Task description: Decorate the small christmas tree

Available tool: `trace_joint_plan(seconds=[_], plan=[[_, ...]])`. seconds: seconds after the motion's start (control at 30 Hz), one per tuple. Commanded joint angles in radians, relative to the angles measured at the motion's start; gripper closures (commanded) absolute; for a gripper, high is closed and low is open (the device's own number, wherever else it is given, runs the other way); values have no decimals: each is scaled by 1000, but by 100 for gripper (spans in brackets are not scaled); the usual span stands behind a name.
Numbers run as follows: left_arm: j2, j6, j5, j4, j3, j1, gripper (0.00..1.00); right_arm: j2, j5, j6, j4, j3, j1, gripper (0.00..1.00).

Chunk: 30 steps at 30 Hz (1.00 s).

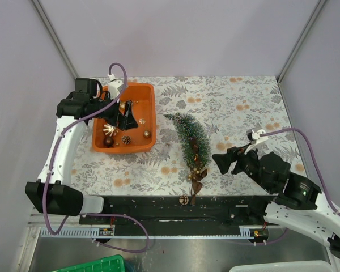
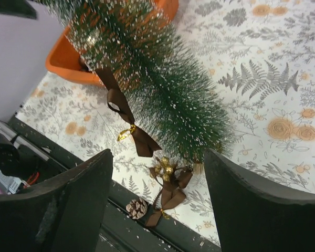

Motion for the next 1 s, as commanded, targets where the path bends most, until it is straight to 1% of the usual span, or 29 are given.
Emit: trace_joint_plan(seconds=[0.0,0.1,0.2,0.3,0.37,0.5,0.6,0.73,0.77,0.8,0.87,0.9,0.97], plan=[[87,-70,-238,123,11,9,1,-37,76,-1,34,17,0,21],[193,-90,-329,124,61,11,1,-10,99,-2,38,23,0,21],[259,-64,-382,140,64,12,1,-22,143,-10,28,37,-1,21],[307,-20,-419,161,16,12,1,-45,197,-33,28,49,-1,20],[330,-2,-436,189,-29,12,1,-31,220,-56,37,64,-1,21],[362,15,-439,233,-121,6,4,65,246,-109,72,107,-1,21],[376,25,-448,276,-175,-9,10,153,252,-152,101,153,-1,20],[400,32,-478,324,-236,-56,15,223,254,-200,155,199,-1,19],[409,32,-479,331,-247,-66,18,232,258,-211,164,210,-1,19],[422,32,-482,341,-256,-72,23,242,264,-224,173,219,-1,19],[437,32,-475,360,-271,-75,38,259,281,-251,184,248,-3,18],[443,32,-475,370,-276,-75,49,266,290,-266,186,262,-3,18],[449,34,-475,382,-279,-75,66,291,301,-292,192,297,-9,18]])
